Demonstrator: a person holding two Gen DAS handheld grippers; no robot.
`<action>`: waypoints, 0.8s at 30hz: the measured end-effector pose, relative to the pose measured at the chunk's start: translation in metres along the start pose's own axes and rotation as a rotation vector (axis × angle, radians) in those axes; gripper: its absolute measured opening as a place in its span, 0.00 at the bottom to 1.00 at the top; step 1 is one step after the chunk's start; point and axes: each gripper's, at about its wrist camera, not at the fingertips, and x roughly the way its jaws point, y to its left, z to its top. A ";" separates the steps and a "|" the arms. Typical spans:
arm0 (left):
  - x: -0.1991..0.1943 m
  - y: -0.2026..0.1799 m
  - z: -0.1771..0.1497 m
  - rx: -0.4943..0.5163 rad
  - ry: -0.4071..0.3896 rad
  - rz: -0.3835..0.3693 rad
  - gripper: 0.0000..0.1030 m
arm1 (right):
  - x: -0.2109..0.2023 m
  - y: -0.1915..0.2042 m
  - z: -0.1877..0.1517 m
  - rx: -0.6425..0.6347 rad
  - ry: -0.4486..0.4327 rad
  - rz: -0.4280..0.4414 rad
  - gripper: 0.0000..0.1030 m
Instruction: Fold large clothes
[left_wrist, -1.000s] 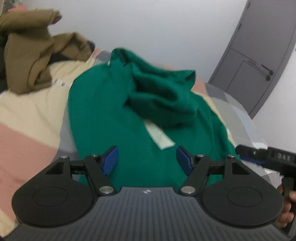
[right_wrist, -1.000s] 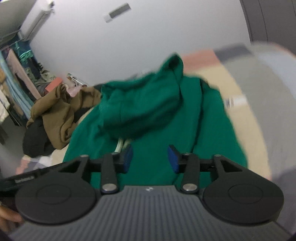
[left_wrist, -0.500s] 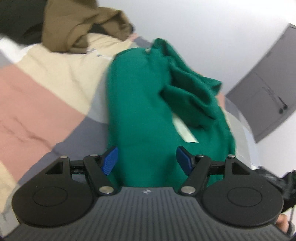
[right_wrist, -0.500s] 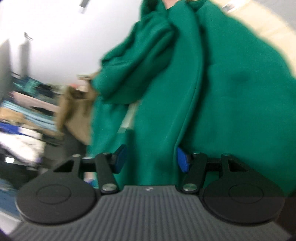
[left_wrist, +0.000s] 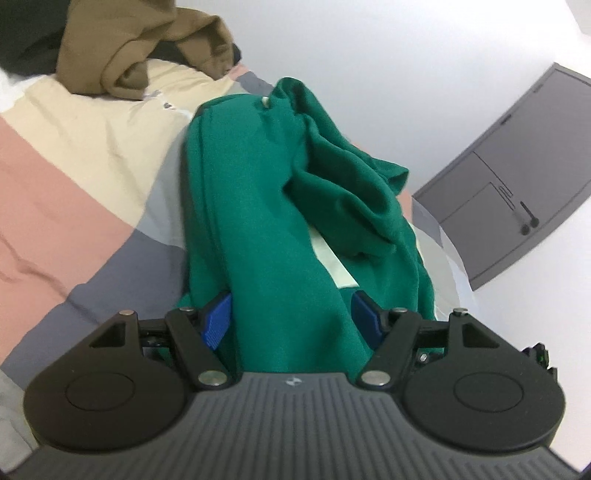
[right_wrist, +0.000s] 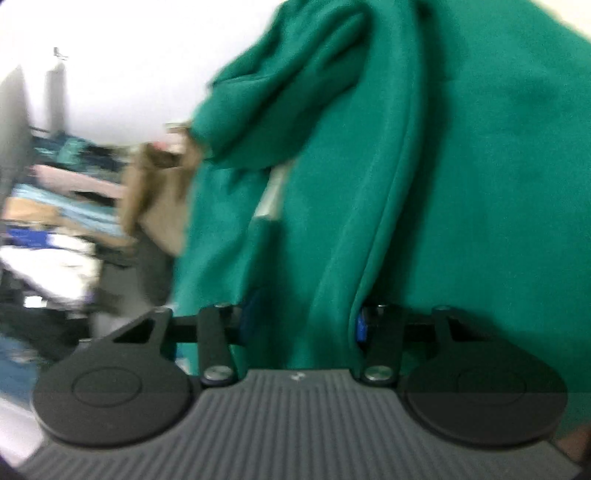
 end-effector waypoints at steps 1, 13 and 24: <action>-0.001 -0.002 -0.001 0.010 -0.004 -0.008 0.71 | -0.001 0.003 0.000 -0.012 -0.008 0.021 0.47; 0.019 -0.054 -0.026 0.262 0.074 -0.095 0.76 | 0.017 0.013 0.000 -0.109 0.033 -0.100 0.26; 0.052 -0.071 -0.051 0.404 0.119 -0.011 0.54 | -0.017 0.030 0.008 -0.145 -0.121 0.016 0.09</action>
